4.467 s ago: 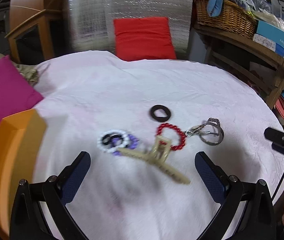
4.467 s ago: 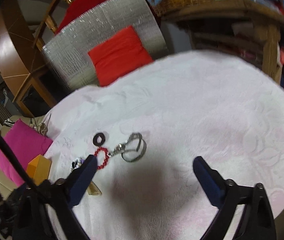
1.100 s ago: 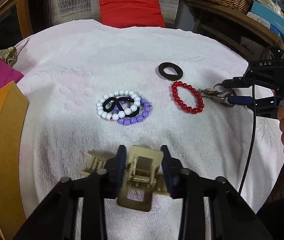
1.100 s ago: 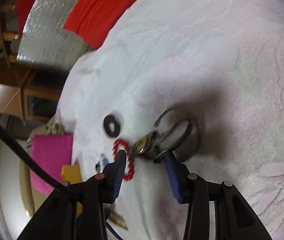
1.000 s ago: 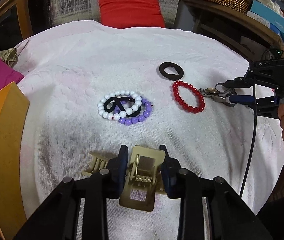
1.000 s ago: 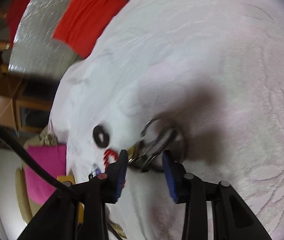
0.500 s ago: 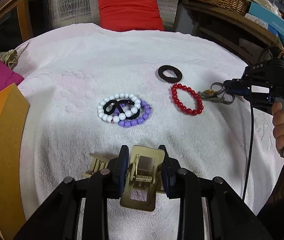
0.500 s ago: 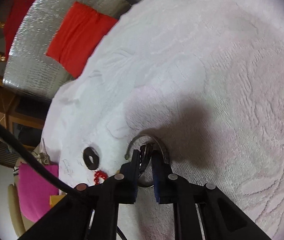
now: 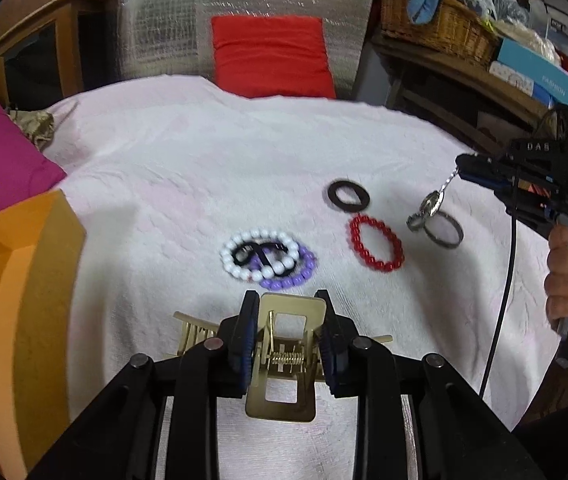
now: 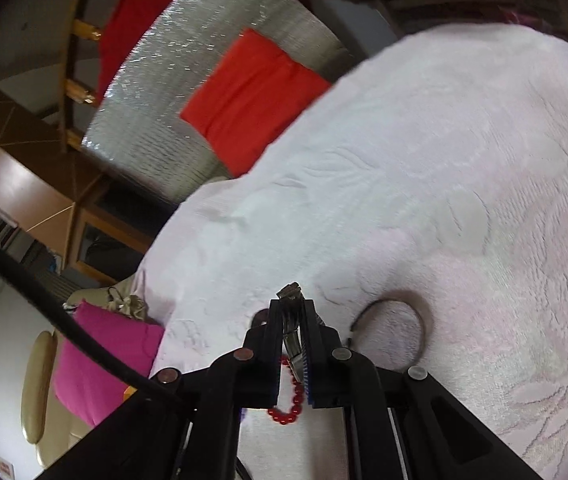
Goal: Organize jewelry
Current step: 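Carry clip and watch into the orange box and open both grippers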
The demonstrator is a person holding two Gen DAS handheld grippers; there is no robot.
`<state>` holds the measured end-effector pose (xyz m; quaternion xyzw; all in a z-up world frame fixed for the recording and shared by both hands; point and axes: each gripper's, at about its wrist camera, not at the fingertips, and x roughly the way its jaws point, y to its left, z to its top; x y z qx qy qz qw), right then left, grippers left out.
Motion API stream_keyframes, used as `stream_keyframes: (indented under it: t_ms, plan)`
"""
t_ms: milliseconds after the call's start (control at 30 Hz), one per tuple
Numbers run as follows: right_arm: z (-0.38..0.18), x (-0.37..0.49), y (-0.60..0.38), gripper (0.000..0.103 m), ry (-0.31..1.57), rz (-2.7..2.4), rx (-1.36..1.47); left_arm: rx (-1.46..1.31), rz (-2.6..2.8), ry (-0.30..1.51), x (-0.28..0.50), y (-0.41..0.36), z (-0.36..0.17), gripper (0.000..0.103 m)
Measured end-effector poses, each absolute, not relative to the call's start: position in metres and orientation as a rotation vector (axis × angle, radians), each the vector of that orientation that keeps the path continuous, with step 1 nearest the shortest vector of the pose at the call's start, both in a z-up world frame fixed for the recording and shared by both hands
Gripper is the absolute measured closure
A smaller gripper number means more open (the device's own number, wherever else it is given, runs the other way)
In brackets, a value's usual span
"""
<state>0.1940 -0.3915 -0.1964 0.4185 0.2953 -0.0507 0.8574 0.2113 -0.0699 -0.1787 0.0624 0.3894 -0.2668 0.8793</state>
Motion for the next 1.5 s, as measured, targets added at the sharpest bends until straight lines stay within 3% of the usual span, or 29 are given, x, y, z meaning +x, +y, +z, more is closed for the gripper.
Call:
stream_keyframes:
  t_ms: [400, 700, 1033, 1400, 1500]
  plan:
    - [-0.145, 0.192, -0.322, 0.094, 0.475, 0.024, 0.642, 0.073, -0.421, 0.656, 0.204, -0.006, -0.133, 0.074]
    - [-0.131, 0.219, -0.228, 0.094, 0.479, 0.246, 0.587, 0.013, -0.237, 0.655, 0.205, 0.071, -0.125, 0.074]
    - [-0.148, 0.259, -0.101, 0.093, 0.581, 0.461, 0.577, -0.055, 0.043, 0.793, 0.220, 0.155, -0.150, 0.074]
    - [-0.196, 0.294, -0.037, 0.093, 0.744, 0.489, 0.530, 0.014, 0.145, 0.978, 0.234, 0.159, -0.185, 0.074]
    - [-0.205, 0.300, -0.043, 0.089, 0.789, 0.453, 0.562, 0.016, 0.163, 0.989, 0.236, 0.163, -0.188, 0.073]
